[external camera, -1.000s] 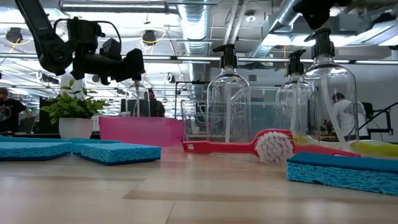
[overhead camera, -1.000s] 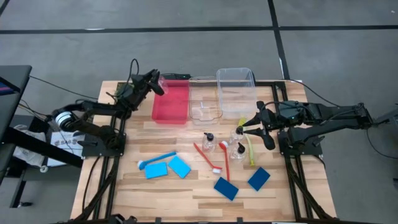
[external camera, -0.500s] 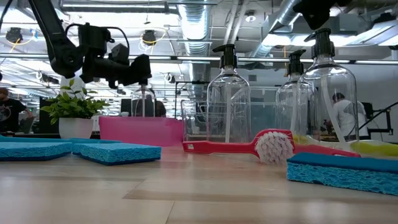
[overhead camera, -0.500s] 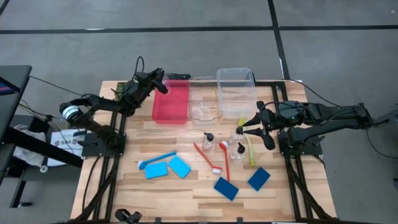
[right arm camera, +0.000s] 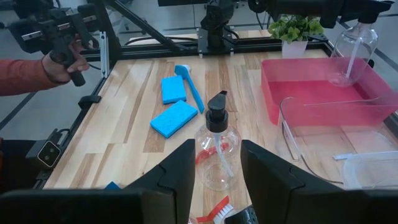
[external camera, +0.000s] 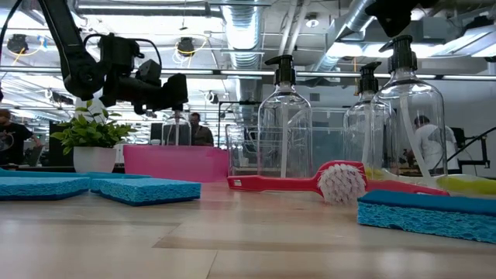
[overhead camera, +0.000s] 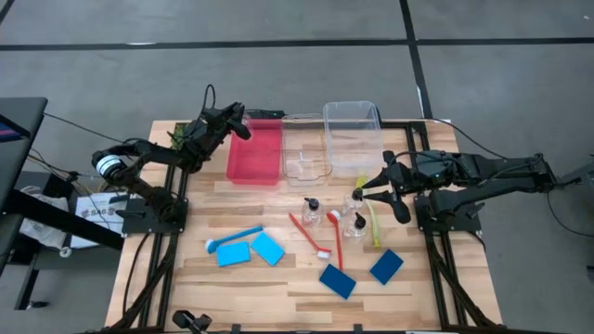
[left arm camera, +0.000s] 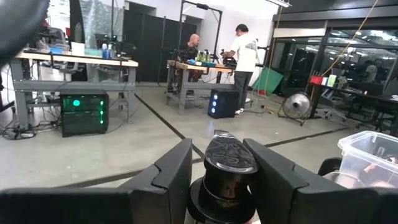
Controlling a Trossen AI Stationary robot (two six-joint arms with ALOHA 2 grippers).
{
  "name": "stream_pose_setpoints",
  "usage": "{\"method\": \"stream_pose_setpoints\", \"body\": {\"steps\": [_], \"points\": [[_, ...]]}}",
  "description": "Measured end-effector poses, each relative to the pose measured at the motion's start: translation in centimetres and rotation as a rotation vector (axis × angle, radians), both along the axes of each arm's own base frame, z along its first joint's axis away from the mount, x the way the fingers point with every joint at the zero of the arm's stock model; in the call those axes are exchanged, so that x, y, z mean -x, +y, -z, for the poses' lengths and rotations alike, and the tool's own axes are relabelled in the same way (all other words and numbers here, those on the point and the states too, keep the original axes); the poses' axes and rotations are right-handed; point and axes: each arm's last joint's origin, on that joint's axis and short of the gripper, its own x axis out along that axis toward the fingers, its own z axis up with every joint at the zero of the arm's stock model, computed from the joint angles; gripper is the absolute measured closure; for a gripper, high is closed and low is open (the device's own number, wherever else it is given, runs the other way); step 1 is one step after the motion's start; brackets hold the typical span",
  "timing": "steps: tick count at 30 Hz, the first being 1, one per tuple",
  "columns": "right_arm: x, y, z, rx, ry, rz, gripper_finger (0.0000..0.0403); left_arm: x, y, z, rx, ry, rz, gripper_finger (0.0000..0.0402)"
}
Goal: Pick & Place Kitchen Sink Supplies
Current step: Put the transparent soap dispenser into the red bin
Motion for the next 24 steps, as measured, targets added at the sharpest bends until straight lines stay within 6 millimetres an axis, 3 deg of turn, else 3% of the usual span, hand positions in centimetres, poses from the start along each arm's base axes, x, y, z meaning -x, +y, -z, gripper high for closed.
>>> {"method": "stream_pose_setpoints", "body": {"steps": [24], "points": [[0.0,0.0,0.0,0.0,0.0,0.0,0.028,0.03,0.05,0.15,0.011,0.011,-0.001,0.0261]]}}
